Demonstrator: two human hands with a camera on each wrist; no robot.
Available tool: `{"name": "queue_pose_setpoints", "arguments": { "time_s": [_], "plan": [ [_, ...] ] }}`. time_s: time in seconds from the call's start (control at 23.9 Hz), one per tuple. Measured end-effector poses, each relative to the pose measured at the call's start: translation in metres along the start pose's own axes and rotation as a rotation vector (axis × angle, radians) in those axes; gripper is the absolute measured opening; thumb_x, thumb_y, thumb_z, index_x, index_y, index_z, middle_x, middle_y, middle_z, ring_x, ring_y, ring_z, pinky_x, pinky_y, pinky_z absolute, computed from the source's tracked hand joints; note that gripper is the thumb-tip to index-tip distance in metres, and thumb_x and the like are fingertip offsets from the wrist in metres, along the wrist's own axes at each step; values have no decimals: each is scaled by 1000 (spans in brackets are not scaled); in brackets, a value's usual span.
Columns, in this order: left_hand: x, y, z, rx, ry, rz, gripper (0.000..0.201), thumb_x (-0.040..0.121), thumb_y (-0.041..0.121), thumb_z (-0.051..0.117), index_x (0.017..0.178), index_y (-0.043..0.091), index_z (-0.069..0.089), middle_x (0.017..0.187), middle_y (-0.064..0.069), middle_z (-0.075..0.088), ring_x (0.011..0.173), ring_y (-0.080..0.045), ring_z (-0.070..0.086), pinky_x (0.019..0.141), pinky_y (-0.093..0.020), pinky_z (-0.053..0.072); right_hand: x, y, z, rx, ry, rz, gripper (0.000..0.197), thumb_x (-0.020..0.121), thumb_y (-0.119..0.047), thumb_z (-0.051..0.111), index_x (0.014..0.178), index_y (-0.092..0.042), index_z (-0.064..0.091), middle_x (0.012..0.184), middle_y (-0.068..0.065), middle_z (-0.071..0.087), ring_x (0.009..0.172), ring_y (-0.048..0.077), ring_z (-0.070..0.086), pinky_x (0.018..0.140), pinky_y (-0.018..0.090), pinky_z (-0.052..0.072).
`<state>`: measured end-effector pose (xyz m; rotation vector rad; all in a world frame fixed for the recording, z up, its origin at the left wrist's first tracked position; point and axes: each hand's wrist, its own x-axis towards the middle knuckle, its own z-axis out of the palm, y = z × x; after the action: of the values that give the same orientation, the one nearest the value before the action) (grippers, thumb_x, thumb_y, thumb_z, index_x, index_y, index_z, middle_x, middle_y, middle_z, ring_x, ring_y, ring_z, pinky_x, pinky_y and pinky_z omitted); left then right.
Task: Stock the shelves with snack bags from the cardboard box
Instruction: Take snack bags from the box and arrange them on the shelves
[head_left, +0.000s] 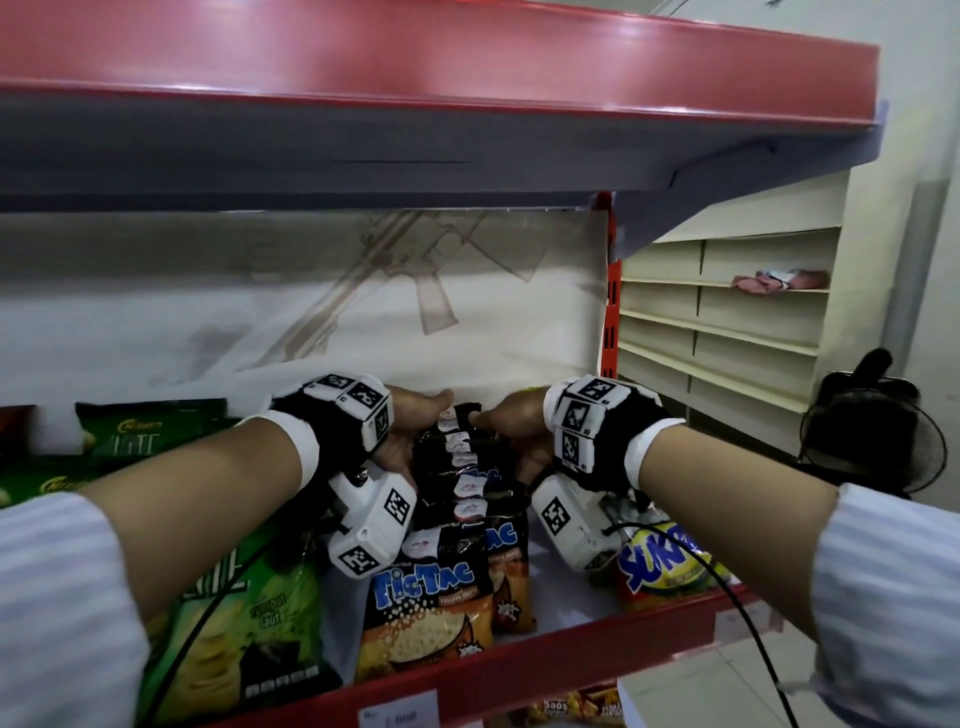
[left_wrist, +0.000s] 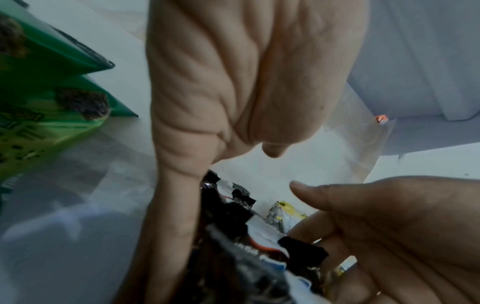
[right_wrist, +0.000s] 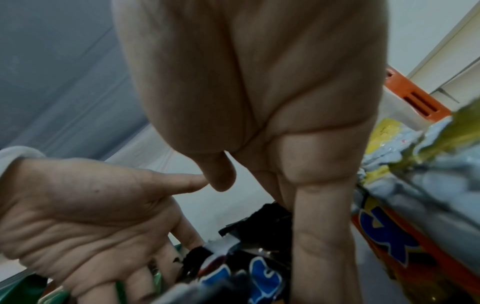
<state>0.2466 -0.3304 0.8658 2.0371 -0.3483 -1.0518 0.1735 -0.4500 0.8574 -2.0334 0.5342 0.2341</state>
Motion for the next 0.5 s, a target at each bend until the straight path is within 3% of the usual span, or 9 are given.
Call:
{"name": "queue_pose_setpoints", "arguments": {
  "time_s": [0.08, 0.13, 0.21, 0.29, 0.33, 0.42, 0.5],
  "plan": [
    [-14, 8, -1, 56, 1, -19, 66, 97, 59, 17, 91, 4, 54, 87, -15, 57, 81, -30, 56, 69, -45, 44, -7, -9, -4, -124, 53, -36, 46, 101, -40, 36, 117, 1, 48, 104, 21, 63, 91, 38, 64, 82, 45, 52],
    [-23, 13, -3, 79, 22, -28, 66, 96, 59, 20, 91, 2, 53, 87, -18, 56, 77, -31, 56, 69, -46, 44, -11, -15, -8, -198, 92, -56, 52, 100, -41, 38, 120, 5, 48, 111, 25, 62, 97, 41, 63, 91, 47, 50],
    [-40, 20, -8, 207, 100, -50, 68, 96, 57, 29, 106, -7, 51, 103, -27, 57, 93, -38, 59, 81, -45, 44, -27, -27, -18, -362, 126, -78, 56, 96, -43, 48, 112, 10, 56, 112, 24, 66, 103, 40, 64, 98, 47, 48],
    [-57, 20, -12, 450, 153, -80, 72, 94, 51, 42, 124, -15, 46, 125, -32, 54, 117, -40, 54, 87, -38, 46, -41, -32, -26, -477, 70, -162, 45, 88, -34, 64, 108, 6, 64, 104, 19, 70, 99, 34, 67, 95, 43, 51],
    [-62, 17, -13, 576, 140, -66, 68, 91, 46, 51, 125, -13, 49, 126, -28, 57, 119, -37, 55, 87, -34, 50, -47, -31, -27, -506, 14, -200, 42, 83, -28, 70, 109, 4, 65, 104, 19, 70, 97, 33, 67, 92, 41, 53],
    [-72, 7, -12, 810, 23, -63, 56, 79, 40, 68, 116, -1, 62, 116, -15, 67, 112, -26, 61, 88, -29, 52, -55, -22, -20, -626, -95, -208, 44, 78, -23, 76, 114, -1, 64, 111, 18, 68, 94, 27, 66, 84, 35, 56],
    [-75, -6, -4, 981, -43, -74, 39, 75, 40, 75, 104, 15, 71, 98, 3, 72, 95, -11, 65, 83, -24, 52, -54, -10, -8, -761, -133, -188, 50, 75, -25, 79, 118, -5, 63, 111, 12, 68, 83, 18, 66, 73, 28, 57]
  ]
}}
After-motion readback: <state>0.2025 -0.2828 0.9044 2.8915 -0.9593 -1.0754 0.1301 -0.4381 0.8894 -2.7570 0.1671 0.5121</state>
